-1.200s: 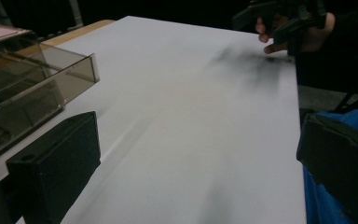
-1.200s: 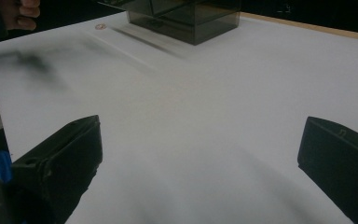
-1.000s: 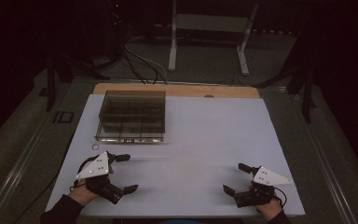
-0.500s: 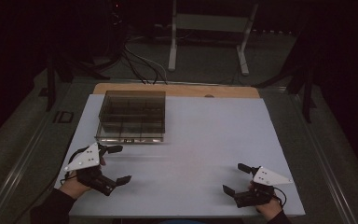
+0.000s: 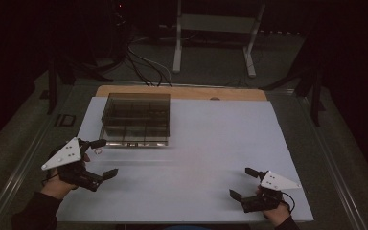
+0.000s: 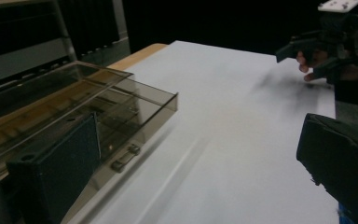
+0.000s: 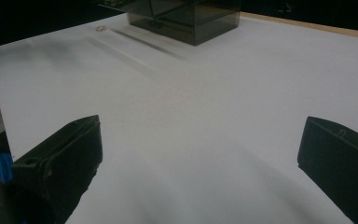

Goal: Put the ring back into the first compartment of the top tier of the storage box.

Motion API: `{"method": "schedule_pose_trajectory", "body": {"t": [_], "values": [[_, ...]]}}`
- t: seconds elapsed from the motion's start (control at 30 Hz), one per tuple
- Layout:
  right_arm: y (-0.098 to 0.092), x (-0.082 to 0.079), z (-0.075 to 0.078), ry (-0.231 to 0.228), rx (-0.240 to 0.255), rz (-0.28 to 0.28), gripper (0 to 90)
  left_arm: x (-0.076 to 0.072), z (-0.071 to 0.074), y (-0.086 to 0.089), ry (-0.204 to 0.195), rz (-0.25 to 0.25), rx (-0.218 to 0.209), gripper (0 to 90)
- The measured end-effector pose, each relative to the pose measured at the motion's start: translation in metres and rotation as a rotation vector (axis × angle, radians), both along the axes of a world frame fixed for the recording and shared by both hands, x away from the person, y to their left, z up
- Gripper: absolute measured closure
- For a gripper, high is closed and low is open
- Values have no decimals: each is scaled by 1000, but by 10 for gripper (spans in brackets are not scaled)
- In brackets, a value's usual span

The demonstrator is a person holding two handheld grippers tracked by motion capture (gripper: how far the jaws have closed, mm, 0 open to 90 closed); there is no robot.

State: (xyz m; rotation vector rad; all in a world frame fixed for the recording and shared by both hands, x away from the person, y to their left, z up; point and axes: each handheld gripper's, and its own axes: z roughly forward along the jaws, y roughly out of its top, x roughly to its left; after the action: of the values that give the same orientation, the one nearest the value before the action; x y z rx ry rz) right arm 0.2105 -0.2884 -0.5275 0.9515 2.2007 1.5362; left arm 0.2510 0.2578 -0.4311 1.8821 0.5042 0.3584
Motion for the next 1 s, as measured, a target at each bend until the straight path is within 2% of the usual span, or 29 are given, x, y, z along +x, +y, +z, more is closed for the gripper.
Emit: {"method": "schedule_pose_trajectory", "body": {"t": [0.13,0.27,0.3,0.4,0.6,0.67,0.83,0.97,1.0], "values": [[1,0,0,1,-2,3,0,1,4,13,-13,45,-6,11],[1,0,0,2,-3,3,0,3,6,18,-16,60,-7,11],[0,0,0,-1,-2,-2,0,4,6,22,-23,79,-2,11],[0,0,0,4,7,-3,0,6,7,25,-14,87,-14,11],[0,0,0,1,0,0,0,8,5,36,-33,151,-11,11],[0,0,0,-1,-1,-1,0,8,5,36,-33,151,-11,11],[-1,0,0,-2,5,-10,0,13,-7,48,-32,225,5,11],[0,0,0,-2,-1,-6,0,15,-13,52,-15,251,6,11],[0,0,0,-2,-1,-7,0,16,-17,54,-3,286,18,11]]}}
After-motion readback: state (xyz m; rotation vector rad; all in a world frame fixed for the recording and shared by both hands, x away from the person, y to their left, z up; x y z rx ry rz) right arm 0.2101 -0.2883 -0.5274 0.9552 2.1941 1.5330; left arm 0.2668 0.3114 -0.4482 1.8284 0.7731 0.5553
